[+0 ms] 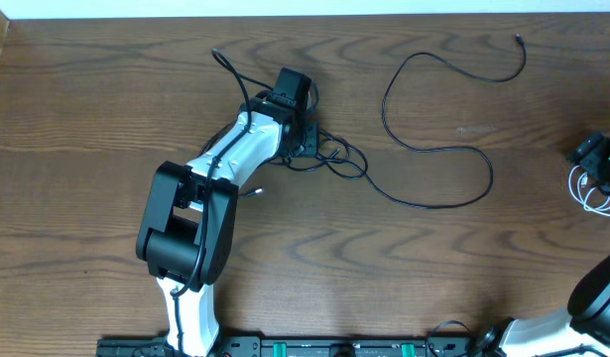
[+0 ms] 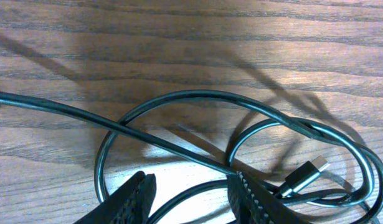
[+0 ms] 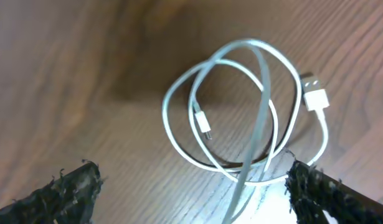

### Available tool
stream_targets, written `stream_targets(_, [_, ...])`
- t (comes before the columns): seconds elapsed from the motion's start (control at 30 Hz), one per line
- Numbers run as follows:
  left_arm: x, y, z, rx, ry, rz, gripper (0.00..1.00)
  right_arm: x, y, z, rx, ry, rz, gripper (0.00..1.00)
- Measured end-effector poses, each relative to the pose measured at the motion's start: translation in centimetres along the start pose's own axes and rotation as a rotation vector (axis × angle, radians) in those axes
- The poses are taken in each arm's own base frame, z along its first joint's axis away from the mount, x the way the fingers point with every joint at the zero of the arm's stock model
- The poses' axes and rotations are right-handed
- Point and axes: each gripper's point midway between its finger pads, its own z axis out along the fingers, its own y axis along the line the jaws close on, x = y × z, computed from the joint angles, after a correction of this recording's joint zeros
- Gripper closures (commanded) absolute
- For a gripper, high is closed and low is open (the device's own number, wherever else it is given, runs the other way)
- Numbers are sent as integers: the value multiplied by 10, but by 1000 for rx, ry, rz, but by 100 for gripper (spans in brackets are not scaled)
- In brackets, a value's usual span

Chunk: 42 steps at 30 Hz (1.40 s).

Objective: Untangle cables

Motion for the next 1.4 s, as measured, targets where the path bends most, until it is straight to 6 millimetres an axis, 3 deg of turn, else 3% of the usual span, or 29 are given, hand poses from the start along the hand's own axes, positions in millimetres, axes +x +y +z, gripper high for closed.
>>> stream_targets(0.07, [0,0,0,0,0,0,57,29,-7,46,45,128,-3,5])
stream_targets(0.1, [0,0,0,0,-1,0,57,31,-7,57,48,137,-2,4])
stream_targets(0.17, [0,0,0,0,0,0,57,11,-3,71,40,73,-1,10])
stream_targets(0.23, [0,0,0,0,0,0,57,-18,15,83,-44,-25,-2,11])
stream_targets(0.27, [0,0,0,0,1,0,57,-31,32,86,-132,-73,-10,9])
stream_targets(0.33, [0,0,0,0,0,0,57,-40,59,85,-267,-117,-51,5])
stream_targets(0.4, [0,0,0,0,1,0,57,-35,131,77,-516,-176,-197,6])
stream_targets(0.43, [0,0,0,0,0,0,57,-28,154,71,-618,-180,-243,10])
stream_targets(0.5, [0,0,0,0,0,0,57,-21,168,69,-698,-177,-266,10])
stream_targets(0.6, [0,0,0,0,1,0,57,-21,164,66,-676,-170,-260,5])
stream_targets(0.67, [0,0,0,0,1,0,57,-31,154,46,-619,-205,-249,2])
stream_targets(0.7, [0,0,0,0,1,0,57,-54,147,3,-569,-294,-247,1])
stream_targets(0.73, [0,0,0,0,1,0,57,-64,141,-23,-533,-334,-242,1])
stream_targets(0.77, [0,0,0,0,1,0,57,-75,129,-66,-481,-395,-238,1])
stream_targets(0.8, [0,0,0,0,1,0,76,-76,123,-79,-455,-400,-232,1])
stream_targets(0.83, [0,0,0,-1,1,0,93,-56,112,-70,-403,-305,-218,1])
stream_targets(0.9, [3,0,0,2,12,2,93,3,100,-51,-351,-51,-167,1])
stream_targets(0.93, [5,0,0,2,22,0,93,14,106,-50,-361,-12,-167,1])
stream_targets(0.97, [7,0,-5,0,26,0,93,25,120,-55,-427,31,-168,8])
stream_targets(1.0, [1,-5,-26,13,-12,5,93,45,154,-71,-595,101,-194,20])
stream_targets(1.03, [-11,-13,-58,38,-87,15,93,58,174,-80,-662,134,-228,40])
stream_targets(1.07, [-14,-14,-81,35,-125,18,83,73,192,-89,-711,161,-272,49])
stream_targets(1.1, [-15,-13,-96,22,-147,18,62,84,205,-93,-726,171,-311,59])
stream_targets(1.13, [-12,-11,-106,12,-151,17,54,106,228,-101,-749,186,-391,79])
stream_targets(1.17, [-6,-8,-114,-5,-140,-3,54,123,243,-108,-768,203,-440,87])
stream_targets(1.2, [1,-5,-112,-15,-108,-20,55,134,256,-112,-767,196,-476,86])
stream_targets(1.3, [15,-11,-95,12,-27,-33,55,169,294,-127,-768,157,-566,70])
stream_targets(1.33, [29,-20,-72,14,43,-33,63,185,302,-132,-755,153,-601,67])
stream_targets(1.4, [37,-32,-49,18,79,-75,66,193,307,-134,-736,140,-618,67])
